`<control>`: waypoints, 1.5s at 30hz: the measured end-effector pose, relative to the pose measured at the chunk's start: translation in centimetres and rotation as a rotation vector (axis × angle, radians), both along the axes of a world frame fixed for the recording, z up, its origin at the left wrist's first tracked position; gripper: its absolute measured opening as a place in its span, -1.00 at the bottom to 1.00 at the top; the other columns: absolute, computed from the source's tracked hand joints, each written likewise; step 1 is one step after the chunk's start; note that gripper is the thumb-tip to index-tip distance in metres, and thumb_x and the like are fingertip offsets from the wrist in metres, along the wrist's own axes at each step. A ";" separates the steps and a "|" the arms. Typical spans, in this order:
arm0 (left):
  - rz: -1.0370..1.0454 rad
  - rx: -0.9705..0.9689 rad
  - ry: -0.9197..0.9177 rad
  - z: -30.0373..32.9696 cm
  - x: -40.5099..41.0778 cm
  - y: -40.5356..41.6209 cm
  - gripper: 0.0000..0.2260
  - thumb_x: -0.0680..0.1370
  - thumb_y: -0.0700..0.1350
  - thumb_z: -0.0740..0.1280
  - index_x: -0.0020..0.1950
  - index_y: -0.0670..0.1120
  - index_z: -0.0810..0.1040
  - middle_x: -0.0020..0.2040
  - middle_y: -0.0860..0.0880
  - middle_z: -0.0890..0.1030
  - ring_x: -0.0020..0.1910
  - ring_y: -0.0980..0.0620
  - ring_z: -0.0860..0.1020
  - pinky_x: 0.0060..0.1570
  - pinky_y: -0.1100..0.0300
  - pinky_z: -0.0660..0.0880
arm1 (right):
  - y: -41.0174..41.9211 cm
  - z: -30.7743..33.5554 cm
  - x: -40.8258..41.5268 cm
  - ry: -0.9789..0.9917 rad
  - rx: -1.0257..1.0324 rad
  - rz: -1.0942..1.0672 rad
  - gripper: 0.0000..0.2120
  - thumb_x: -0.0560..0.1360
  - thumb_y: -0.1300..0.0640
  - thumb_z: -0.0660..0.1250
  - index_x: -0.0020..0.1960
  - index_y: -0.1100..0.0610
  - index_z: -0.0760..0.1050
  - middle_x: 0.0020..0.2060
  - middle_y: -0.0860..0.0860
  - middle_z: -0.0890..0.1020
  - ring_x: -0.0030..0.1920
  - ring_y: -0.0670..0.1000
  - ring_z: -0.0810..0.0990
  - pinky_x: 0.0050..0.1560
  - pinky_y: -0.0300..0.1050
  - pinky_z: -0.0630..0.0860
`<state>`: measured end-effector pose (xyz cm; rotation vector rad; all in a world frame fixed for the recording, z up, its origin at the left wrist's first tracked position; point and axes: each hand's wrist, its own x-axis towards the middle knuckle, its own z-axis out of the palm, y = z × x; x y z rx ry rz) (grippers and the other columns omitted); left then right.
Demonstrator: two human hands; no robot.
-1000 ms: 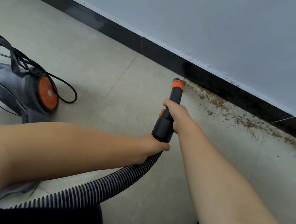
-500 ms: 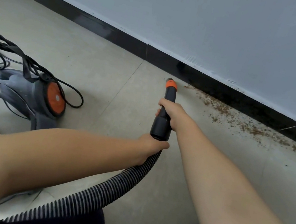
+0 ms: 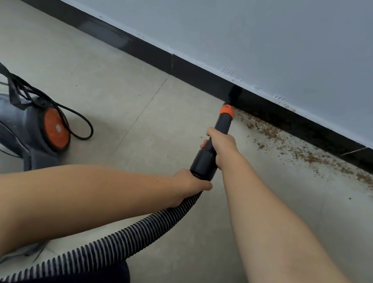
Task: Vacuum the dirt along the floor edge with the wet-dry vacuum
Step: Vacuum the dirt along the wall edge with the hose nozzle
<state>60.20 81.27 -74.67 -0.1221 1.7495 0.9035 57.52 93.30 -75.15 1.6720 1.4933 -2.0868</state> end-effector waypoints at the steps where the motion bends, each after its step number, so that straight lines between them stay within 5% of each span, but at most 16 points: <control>1: -0.018 0.006 -0.002 0.0 0.3 0.4 -0.83 0.46 -0.17 0.40 -0.03 -0.17 0.46 -0.29 -0.10 0.46 -0.40 -0.03 0.44 -0.36 0.18 0.43 | 0.5 0.1 0.5 -0.001 0.007 -0.022 -0.76 0.48 0.23 0.29 0.13 0.23 0.38 -0.32 0.09 0.54 -0.44 0.00 0.51 -0.42 -0.19 0.46; 12: -0.182 0.062 -0.023 -0.1 2.8 3.7 -0.81 0.48 -0.18 0.38 0.02 -0.18 0.45 -0.29 -0.09 0.46 -0.40 -0.01 0.44 -0.39 0.22 0.43 | 4.1 0.2 4.8 -0.055 0.044 -0.176 -0.83 0.49 0.26 0.29 0.05 0.21 0.35 -0.36 0.10 0.52 -0.43 0.03 0.50 -0.35 -0.12 0.50; 21: -0.037 0.028 -0.016 0.0 0.8 1.3 -0.87 0.49 -0.20 0.36 -0.08 -0.16 0.43 -0.31 -0.10 0.44 -0.43 -0.02 0.42 -0.43 0.22 0.41 | 1.3 -0.1 1.1 -0.020 0.025 -0.039 -0.76 0.48 0.24 0.30 0.12 0.22 0.38 -0.31 0.10 0.54 -0.44 0.01 0.51 -0.47 -0.23 0.45; 27: 0.036 0.028 -0.006 0.2 -0.3 0.4 -0.88 0.50 -0.21 0.35 -0.15 -0.14 0.41 -0.32 -0.10 0.44 -0.41 -0.02 0.42 -0.38 0.20 0.42 | -0.1 -0.4 -1.2 0.002 0.018 0.063 -0.69 0.46 0.23 0.31 0.18 0.23 0.41 -0.33 0.08 0.55 -0.42 0.02 0.54 -0.32 -0.14 0.52; 45: -0.240 0.070 -0.072 -0.4 6.9 2.8 -0.89 0.48 -0.21 0.32 -0.14 -0.09 0.39 -0.31 -0.09 0.41 -0.37 0.00 0.40 -0.35 0.20 0.37 | 3.2 -1.2 8.8 -0.060 0.061 -0.199 -0.83 0.46 0.26 0.29 0.03 0.20 0.36 -0.39 0.09 0.51 -0.48 0.04 0.49 -0.38 -0.14 0.49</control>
